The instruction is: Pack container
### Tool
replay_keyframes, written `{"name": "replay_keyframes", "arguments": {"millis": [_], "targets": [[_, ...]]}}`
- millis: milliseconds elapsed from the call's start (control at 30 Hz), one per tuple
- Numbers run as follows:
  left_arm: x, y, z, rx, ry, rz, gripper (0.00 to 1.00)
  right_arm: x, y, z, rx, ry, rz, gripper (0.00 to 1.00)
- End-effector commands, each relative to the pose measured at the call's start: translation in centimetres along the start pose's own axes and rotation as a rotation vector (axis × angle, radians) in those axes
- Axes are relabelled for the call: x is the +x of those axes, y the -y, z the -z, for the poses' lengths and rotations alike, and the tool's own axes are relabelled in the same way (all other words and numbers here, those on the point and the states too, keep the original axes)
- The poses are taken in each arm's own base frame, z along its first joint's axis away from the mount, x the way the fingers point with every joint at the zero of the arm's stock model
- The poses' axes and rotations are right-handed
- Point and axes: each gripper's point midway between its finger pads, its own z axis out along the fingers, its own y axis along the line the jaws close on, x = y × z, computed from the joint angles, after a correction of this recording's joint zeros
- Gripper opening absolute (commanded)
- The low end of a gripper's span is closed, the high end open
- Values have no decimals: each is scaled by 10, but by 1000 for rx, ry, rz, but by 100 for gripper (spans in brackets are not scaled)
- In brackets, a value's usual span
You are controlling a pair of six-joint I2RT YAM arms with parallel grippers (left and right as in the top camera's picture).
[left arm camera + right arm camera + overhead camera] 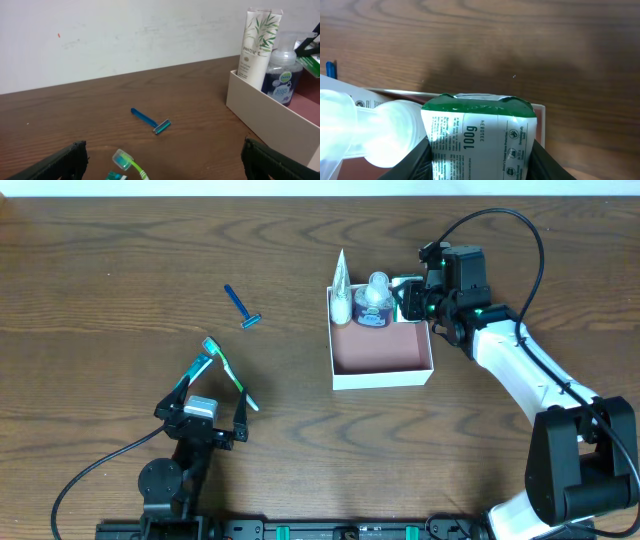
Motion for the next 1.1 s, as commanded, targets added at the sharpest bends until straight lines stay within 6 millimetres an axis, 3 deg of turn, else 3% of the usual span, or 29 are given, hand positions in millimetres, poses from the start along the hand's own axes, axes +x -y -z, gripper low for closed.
{"name": "replay_keyframes", "arguments": {"millis": [0, 133, 267, 400, 733, 967, 1067], "targets": [[17, 2, -1, 9, -50, 17, 98, -6, -5, -1, -14, 13, 20, 27], [17, 2, -1, 9, -50, 17, 98, -6, -5, -1, -15, 13, 20, 29], [17, 2, -1, 9, -50, 17, 98, -6, -5, -1, -15, 13, 20, 62], [17, 2, -1, 9, -50, 17, 98, -7, -5, -1, -14, 14, 20, 70], [17, 2, -1, 8, -50, 17, 98, -15, -12, 3, -45, 29, 24, 72], [17, 2, -1, 9, -50, 17, 98, -40, -27, 30, -69, 62, 26, 66], [17, 2, -1, 9, -50, 17, 98, -38, -31, 46, -61, 20, 5, 60]]}}
